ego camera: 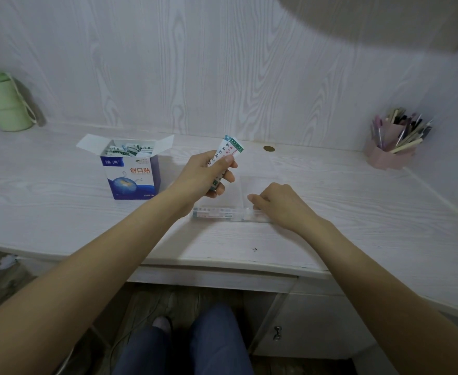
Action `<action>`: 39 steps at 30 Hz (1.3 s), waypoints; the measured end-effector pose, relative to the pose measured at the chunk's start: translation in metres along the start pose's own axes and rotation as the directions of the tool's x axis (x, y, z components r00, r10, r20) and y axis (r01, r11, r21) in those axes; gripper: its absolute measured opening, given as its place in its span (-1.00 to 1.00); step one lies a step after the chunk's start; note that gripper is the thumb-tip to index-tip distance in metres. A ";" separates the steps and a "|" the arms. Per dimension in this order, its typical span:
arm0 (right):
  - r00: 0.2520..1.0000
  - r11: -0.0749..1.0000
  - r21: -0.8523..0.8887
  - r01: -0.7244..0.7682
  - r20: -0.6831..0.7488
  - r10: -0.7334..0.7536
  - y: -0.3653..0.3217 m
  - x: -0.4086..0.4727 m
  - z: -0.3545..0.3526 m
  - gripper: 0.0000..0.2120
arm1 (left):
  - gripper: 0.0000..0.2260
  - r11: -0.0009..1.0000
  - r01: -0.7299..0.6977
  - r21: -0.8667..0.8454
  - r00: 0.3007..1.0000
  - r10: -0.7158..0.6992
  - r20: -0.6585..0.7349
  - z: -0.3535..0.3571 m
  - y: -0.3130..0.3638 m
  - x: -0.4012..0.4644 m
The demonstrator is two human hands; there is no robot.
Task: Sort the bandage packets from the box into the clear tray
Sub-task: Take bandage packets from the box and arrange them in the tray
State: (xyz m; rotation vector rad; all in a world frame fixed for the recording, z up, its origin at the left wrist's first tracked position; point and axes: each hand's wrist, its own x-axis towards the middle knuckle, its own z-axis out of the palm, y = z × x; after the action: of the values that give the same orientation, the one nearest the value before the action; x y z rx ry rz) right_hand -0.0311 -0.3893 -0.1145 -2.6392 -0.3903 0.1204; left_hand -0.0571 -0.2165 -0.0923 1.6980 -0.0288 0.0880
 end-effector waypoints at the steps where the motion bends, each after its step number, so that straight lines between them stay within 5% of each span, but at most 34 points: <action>1: 1.000 1.000 0.011 0.005 -0.001 -0.005 0.000 0.000 0.000 -0.51 | -0.81 1.000 -0.001 0.001 1.000 0.001 0.000 0.000 0.000 0.000; 6: 0.999 0.999 0.042 0.032 -0.030 -0.031 -0.003 -0.004 -0.008 -0.58 | -0.81 1.000 0.014 0.001 1.000 -0.014 0.017 -0.004 -0.001 0.001; 9: 0.967 0.935 0.330 0.128 -0.250 -0.044 -0.010 -0.005 -0.018 -0.66 | -0.85 0.999 0.030 0.018 0.997 -0.032 0.065 -0.009 -0.004 0.001; 13: 0.963 0.781 0.589 0.209 -0.262 -0.059 -0.026 -0.002 -0.027 -0.87 | -0.91 0.997 0.044 0.069 0.980 -0.056 0.191 -0.011 -0.003 -0.003; 19: 0.966 0.742 0.635 0.214 -0.252 -0.063 -0.036 0.001 -0.020 -0.85 | -0.74 0.995 0.091 0.041 0.964 -0.098 0.247 -0.017 0.001 -0.010; 30: 0.963 0.713 0.658 0.243 -0.253 -0.094 -0.052 0.005 -0.003 -0.67 | -0.83 0.993 0.115 -0.019 0.993 -0.115 -0.017 -0.046 0.001 -0.017; 39: 0.960 0.689 0.673 0.270 -0.245 -0.137 -0.063 0.005 0.000 -0.62 | -0.88 0.972 0.213 0.099 0.973 -0.221 0.073 -0.063 0.006 -0.018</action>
State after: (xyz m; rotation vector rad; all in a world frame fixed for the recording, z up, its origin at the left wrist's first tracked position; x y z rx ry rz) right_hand -0.0417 -0.3342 -0.0856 -1.8096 -0.4637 -0.0384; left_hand -0.0777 -0.1558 -0.0800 1.7844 0.0999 -0.1479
